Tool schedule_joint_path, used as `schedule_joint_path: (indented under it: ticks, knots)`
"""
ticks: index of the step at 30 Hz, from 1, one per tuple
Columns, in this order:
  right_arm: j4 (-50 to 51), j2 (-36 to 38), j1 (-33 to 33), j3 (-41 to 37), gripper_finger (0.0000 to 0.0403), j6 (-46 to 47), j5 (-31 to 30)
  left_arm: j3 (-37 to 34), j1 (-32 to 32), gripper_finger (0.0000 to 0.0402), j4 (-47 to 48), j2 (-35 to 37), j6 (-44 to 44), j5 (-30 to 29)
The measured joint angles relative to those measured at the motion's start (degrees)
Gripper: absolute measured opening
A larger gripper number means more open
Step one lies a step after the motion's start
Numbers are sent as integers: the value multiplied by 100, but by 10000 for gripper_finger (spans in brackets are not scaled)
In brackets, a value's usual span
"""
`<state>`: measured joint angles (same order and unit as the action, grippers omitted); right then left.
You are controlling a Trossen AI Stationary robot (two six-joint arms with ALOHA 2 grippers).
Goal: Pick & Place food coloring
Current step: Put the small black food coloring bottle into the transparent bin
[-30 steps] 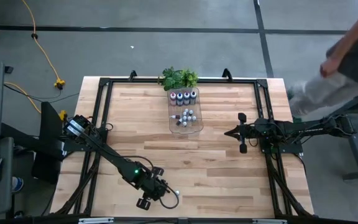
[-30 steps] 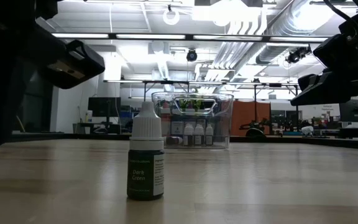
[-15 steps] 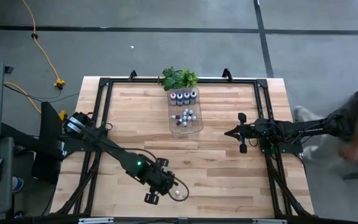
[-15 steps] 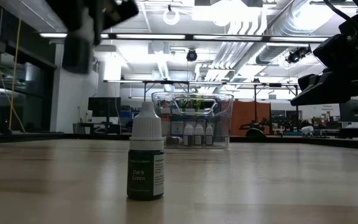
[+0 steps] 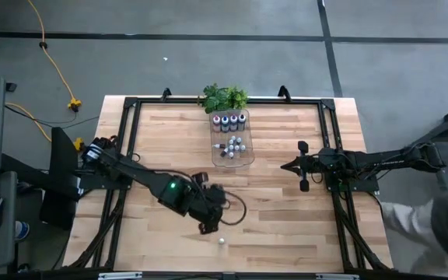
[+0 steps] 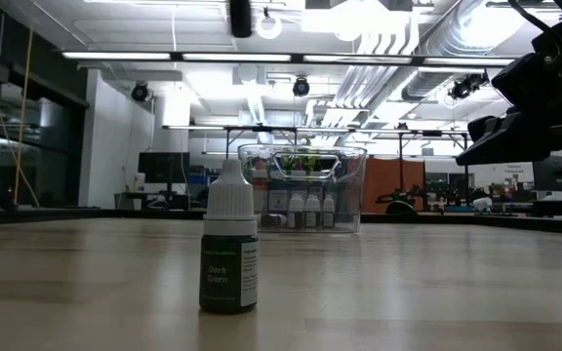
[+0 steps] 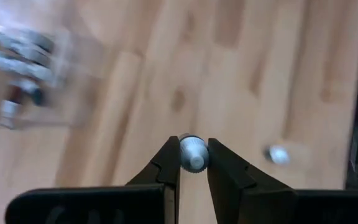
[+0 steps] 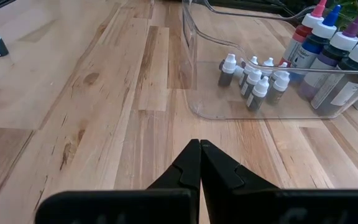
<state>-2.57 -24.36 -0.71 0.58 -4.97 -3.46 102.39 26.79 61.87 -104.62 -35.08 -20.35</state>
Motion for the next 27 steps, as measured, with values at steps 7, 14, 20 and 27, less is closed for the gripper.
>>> schedule_joint_path:
  ticks: [7,14,20,27]
  knots:
    - [-4,0,0,0,0,0,0,133,-457,44,-41,0,-121,-729]
    - [-7,0,0,-1,0,0,0,133,-1227,44,-69,0,-107,-777]
    - [-7,0,0,1,0,0,0,133,-2020,44,-61,-1,-143,-387]
    - [-9,-2,-1,-1,0,0,0,-253,-2816,44,-439,-2,-289,-169]
